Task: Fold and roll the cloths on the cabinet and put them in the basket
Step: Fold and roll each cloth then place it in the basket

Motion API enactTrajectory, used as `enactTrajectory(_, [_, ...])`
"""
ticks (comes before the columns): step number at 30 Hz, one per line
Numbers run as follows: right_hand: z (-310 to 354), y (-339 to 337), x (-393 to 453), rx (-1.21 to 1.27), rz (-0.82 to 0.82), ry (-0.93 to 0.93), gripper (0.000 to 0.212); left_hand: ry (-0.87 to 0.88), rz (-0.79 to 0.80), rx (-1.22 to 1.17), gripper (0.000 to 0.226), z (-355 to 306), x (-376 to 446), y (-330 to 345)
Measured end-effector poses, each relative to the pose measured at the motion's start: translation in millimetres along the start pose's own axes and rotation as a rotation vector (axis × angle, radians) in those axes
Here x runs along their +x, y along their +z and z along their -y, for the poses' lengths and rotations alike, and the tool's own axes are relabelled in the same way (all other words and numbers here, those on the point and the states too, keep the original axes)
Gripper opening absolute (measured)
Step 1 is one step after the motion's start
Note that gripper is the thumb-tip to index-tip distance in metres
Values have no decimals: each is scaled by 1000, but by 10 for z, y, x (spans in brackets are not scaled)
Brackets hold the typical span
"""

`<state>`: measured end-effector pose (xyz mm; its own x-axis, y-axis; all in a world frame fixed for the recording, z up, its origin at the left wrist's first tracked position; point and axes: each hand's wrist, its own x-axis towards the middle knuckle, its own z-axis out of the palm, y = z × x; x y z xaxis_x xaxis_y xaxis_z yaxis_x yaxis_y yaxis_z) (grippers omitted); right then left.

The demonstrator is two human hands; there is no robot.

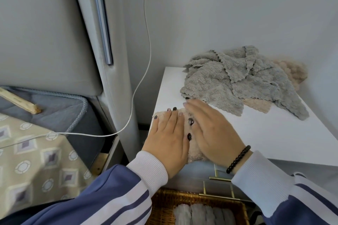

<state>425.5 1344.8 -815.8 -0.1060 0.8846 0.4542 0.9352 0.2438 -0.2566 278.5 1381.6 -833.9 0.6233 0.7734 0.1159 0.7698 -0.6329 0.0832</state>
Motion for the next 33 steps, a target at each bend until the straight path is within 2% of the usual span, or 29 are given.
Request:
enactTrajectory(2, [-4,64,-55,-27,144,-15,52,16,-38,23,60,21,10,46])
enactTrajectory(4, [-56,77,-86,-19,243,19,56,47,-40,18,59,62,3,86])
enactTrajectory(7, [-139,62,-100,-25,345,44,69,79,4,-25,73,61,-33,2])
enactTrajectory(10, [-184,44,-141,-37,409,66,76,85,54,46,83,84,-34,-67])
enactTrajectory(12, [-194,4,-175,-26,360,56,75,111,29,110,74,82,-63,-109])
enactTrajectory(14, [-214,-48,-222,-53,164,-40,64,156,-30,145,61,69,-103,-101])
enactTrajectory(16, [-238,-71,-272,-59,-34,-154,49,209,-53,157,59,33,-175,-103])
enactTrajectory(17, [-253,-74,-314,-39,-75,-193,44,220,-58,151,60,4,-225,-121])
enactTrajectory(19, [-251,-74,-404,-4,-33,-240,44,220,-44,134,64,-10,-325,-91])
enactTrajectory(23, [-275,-22,-600,-81,203,-219,72,248,-27,223,90,45,-354,-14])
enactTrajectory(25, [-294,-14,-599,-114,203,-213,77,252,-19,228,98,24,-289,-29])
enactTrajectory(27, [-299,-46,-573,-109,158,-217,72,252,-47,207,84,-12,-229,-76])
enactTrajectory(29, [-290,-145,-543,-82,126,-195,58,307,-114,167,72,-7,-185,-108])
enactTrajectory(31, [-269,-319,-509,-29,148,-101,47,380,-153,87,70,-2,-170,-157])
enactTrajectory(33, [-263,-558,-474,113,238,72,36,403,-153,29,63,-30,-173,-264])
